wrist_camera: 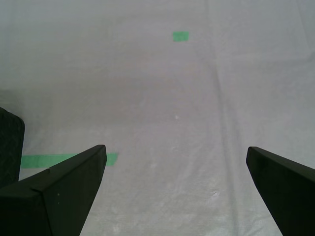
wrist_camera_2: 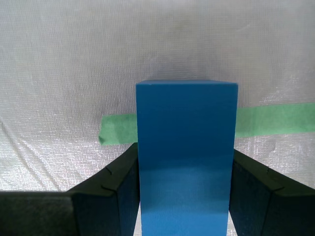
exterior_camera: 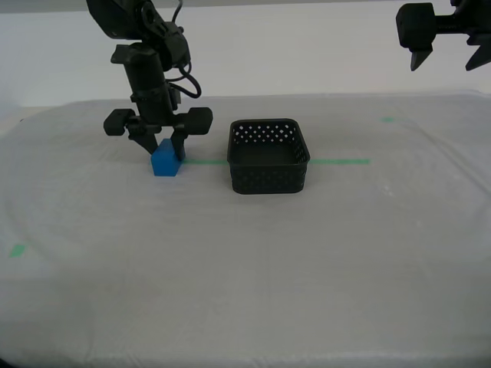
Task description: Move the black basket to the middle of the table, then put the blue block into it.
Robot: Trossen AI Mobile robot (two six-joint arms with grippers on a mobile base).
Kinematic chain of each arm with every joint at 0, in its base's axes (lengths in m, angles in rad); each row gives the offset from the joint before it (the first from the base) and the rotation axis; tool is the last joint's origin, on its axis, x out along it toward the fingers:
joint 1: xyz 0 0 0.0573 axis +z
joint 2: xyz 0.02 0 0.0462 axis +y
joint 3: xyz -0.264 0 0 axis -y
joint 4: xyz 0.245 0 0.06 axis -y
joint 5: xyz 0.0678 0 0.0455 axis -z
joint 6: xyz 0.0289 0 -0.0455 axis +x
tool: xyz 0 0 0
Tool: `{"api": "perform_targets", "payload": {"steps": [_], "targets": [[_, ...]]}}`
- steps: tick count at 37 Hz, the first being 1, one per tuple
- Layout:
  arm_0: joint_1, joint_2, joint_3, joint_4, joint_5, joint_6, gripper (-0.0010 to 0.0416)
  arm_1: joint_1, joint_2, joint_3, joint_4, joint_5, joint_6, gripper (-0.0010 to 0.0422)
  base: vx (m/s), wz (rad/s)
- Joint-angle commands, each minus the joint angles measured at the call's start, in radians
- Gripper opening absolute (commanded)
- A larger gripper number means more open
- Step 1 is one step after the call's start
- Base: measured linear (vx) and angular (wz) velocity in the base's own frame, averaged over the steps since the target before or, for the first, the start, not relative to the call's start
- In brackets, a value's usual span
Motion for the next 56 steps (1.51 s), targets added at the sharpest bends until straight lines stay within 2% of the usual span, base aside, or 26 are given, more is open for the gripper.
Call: {"api": "perform_targets", "payload": {"steps": [1, 22, 29, 36, 42, 45, 50, 56], "targets": [[0.001, 0.000, 0.000, -0.001, 0.000, 0.000, 0.0398, -0.001, -0.012, 0.009, -0.018, -0.002, -0.012, 0.0001, 0.000, 0.000], [0.001, 0.000, 0.000, 0.000, 0.000, 0.000, 0.0398, -0.006, -0.230, 0.014, -0.108, -0.002, -0.016, -0.0001, 0.000, 0.000], [0.001, 0.000, 0.000, 0.000, 0.000, 0.000, 0.0399, -0.032, -0.244, 0.036, -0.188, 0.000, 0.031, -0.0001, 0.000, 0.000], [0.001, 0.000, 0.000, 0.000, 0.000, 0.000, 0.0399, -0.087, -0.244, 0.064, -0.200, 0.000, 0.056, -0.0001, 0.000, 0.000], [0.001, 0.000, 0.000, 0.000, 0.000, 0.000, 0.0399, -0.139, -0.244, 0.111, -0.225, 0.000, 0.103, -0.0001, 0.000, 0.000], [0.001, 0.000, 0.000, 0.000, 0.000, 0.000, 0.0399, -0.159, -0.244, 0.141, -0.241, 0.024, 0.134, -0.0001, 0.000, 0.000], [0.001, 0.000, 0.000, 0.000, 0.000, 0.000, 0.0399, -0.179, -0.244, 0.190, -0.261, 0.118, 0.173, -0.0001, 0.000, 0.000], [0.001, 0.000, 0.000, 0.000, 0.000, 0.000, 0.0398, -0.189, -0.244, 0.243, -0.282, 0.123, 0.177, -0.0001, 0.000, 0.000]]}}
